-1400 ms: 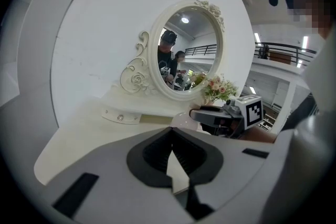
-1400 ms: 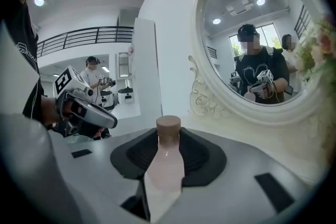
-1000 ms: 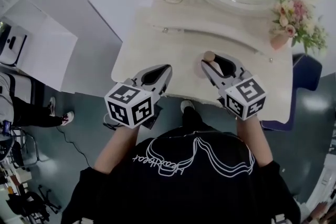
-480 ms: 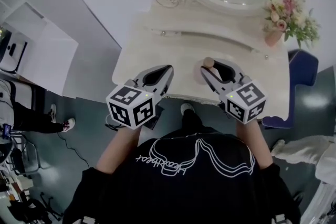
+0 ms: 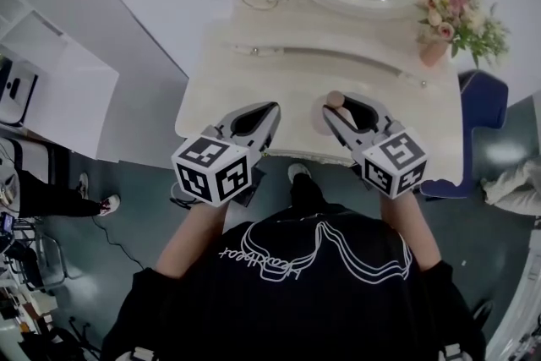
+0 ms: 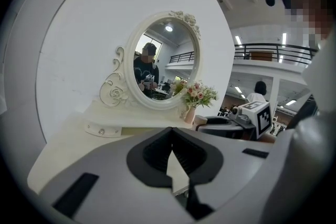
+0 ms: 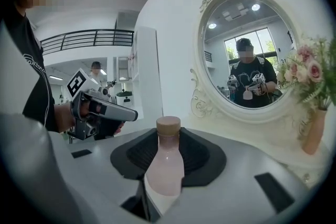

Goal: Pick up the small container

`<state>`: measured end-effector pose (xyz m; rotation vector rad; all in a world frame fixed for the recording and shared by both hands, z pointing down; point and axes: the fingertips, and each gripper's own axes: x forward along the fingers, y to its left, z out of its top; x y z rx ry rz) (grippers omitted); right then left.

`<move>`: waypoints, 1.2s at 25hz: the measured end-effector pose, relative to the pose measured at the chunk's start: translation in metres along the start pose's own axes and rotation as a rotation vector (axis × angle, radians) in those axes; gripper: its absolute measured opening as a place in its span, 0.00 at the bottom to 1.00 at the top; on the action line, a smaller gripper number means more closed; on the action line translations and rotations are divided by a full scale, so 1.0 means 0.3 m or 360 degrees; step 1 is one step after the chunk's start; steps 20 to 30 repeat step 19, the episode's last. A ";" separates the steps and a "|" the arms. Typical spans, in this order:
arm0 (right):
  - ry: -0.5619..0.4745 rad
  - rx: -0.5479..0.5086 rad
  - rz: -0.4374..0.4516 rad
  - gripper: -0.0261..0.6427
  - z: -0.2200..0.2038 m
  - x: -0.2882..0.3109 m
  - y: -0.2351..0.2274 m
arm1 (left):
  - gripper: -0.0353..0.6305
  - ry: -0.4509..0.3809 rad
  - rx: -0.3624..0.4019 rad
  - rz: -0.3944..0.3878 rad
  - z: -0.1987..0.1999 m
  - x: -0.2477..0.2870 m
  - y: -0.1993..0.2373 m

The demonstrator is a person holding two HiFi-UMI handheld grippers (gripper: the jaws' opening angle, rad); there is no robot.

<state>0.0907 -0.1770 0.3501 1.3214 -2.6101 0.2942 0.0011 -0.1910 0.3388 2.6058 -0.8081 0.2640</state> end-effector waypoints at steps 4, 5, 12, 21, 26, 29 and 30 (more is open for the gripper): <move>-0.0002 0.0010 0.0003 0.24 0.000 -0.002 -0.005 | 0.06 0.0010 0.0002 -0.0001 -0.001 0.005 -0.005; -0.0004 0.0011 0.0005 0.24 0.000 -0.001 -0.007 | 0.06 0.0012 0.0002 0.0000 -0.001 0.007 -0.006; -0.0007 0.0018 0.0020 0.24 0.003 0.008 -0.023 | 0.06 0.0027 0.0003 0.0008 -0.004 0.022 -0.005; -0.0004 0.0026 0.0022 0.24 -0.002 0.025 -0.039 | 0.06 0.0044 0.0001 0.0017 -0.009 0.032 0.008; -0.0004 0.0026 0.0022 0.24 -0.002 0.025 -0.039 | 0.06 0.0044 0.0001 0.0017 -0.009 0.032 0.008; -0.0004 0.0026 0.0022 0.24 -0.002 0.025 -0.039 | 0.06 0.0044 0.0001 0.0017 -0.009 0.032 0.008; -0.0004 0.0026 0.0022 0.24 -0.002 0.025 -0.039 | 0.06 0.0044 0.0001 0.0017 -0.009 0.032 0.008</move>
